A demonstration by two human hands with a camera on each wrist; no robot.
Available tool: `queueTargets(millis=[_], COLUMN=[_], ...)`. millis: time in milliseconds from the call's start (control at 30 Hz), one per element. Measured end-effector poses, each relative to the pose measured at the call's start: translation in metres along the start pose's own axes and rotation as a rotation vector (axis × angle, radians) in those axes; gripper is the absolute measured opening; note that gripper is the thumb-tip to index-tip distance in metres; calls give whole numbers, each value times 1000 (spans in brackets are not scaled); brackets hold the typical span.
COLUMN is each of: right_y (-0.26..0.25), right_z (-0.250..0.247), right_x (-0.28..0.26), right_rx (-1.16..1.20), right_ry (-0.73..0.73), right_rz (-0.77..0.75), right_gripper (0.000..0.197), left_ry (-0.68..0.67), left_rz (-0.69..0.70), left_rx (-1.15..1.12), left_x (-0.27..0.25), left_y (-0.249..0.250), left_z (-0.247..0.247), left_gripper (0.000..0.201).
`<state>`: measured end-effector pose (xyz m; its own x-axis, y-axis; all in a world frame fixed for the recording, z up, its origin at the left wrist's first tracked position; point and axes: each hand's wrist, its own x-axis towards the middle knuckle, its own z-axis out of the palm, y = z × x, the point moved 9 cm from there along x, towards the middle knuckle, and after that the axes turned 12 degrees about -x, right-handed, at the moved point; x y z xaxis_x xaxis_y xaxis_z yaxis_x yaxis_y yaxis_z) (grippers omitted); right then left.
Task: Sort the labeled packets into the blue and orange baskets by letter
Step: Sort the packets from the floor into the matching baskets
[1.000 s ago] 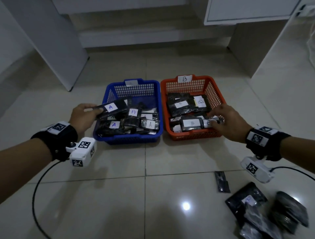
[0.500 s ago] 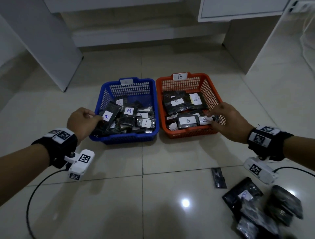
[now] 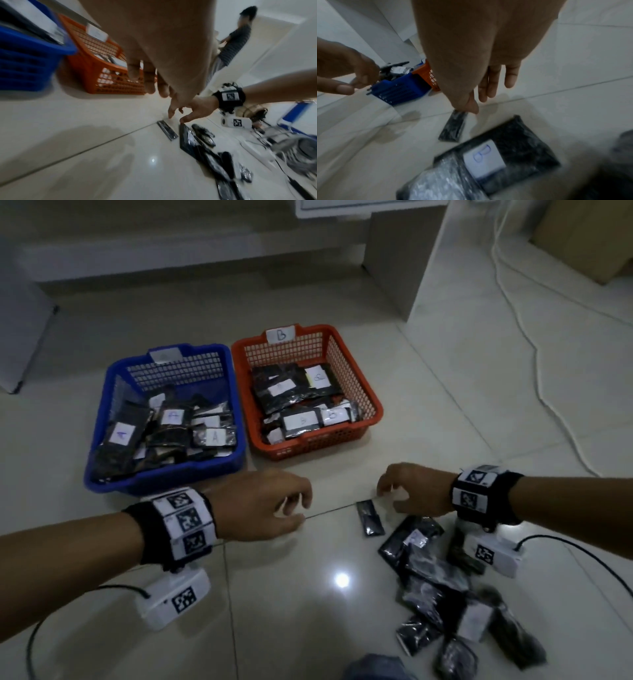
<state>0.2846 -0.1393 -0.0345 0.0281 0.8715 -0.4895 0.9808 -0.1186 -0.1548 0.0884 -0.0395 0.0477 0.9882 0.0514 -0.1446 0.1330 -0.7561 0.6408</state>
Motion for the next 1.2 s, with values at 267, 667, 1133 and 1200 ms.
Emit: queueTargets(millis=[267, 667, 1133, 1200], right_y=[8, 54, 71, 67], right_z=[36, 27, 6, 3], right_x=[-28, -51, -51, -50], right_rx=[-42, 161, 471, 511], right_ry=[-108, -8, 16, 14], right_rz=[-36, 190, 263, 255], right_gripper=[58, 24, 25, 27], left_ry=[-209, -222, -43, 13], left_rz=[69, 233, -165, -244], left_rx=[44, 266, -184, -383], left_x=[85, 122, 89, 83], left_y=[24, 17, -30, -36], left_z=[85, 123, 79, 74], left_gripper=[46, 28, 25, 35])
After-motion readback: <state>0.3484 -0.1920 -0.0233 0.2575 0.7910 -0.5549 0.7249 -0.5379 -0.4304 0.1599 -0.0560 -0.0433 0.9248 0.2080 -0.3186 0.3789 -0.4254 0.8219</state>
